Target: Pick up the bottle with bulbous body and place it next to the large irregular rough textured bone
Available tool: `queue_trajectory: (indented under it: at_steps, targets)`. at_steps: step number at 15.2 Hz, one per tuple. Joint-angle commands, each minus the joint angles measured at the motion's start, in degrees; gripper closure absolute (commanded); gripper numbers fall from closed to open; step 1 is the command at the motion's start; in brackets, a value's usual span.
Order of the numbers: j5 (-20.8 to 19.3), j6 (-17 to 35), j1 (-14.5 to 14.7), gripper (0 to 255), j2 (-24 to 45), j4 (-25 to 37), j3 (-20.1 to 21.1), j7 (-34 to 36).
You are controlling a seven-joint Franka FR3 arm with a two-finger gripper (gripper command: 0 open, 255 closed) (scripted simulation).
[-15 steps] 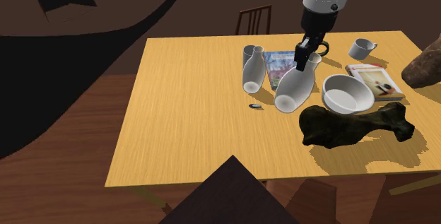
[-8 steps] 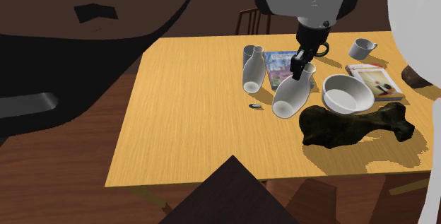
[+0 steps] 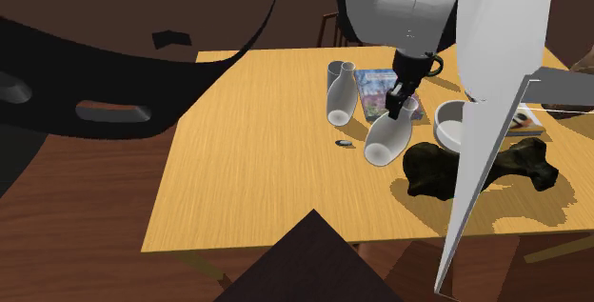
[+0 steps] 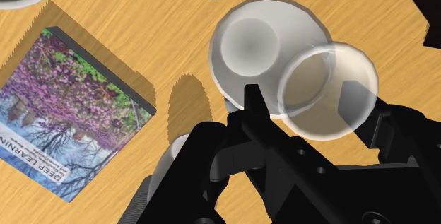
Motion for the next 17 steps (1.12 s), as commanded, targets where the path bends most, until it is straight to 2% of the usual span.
queue_trajectory:
  at_steps: [1,12,17]
  targets:
    - [0.59,1.3,-0.29,255,0.94,-0.39,0.4,-0.3]
    - [4.17,7.51,-2.54,255,7.6,-0.28,3.33,-2.01]
    - [4.17,7.51,-2.55,255,7.6,-0.28,3.33,-2.0]
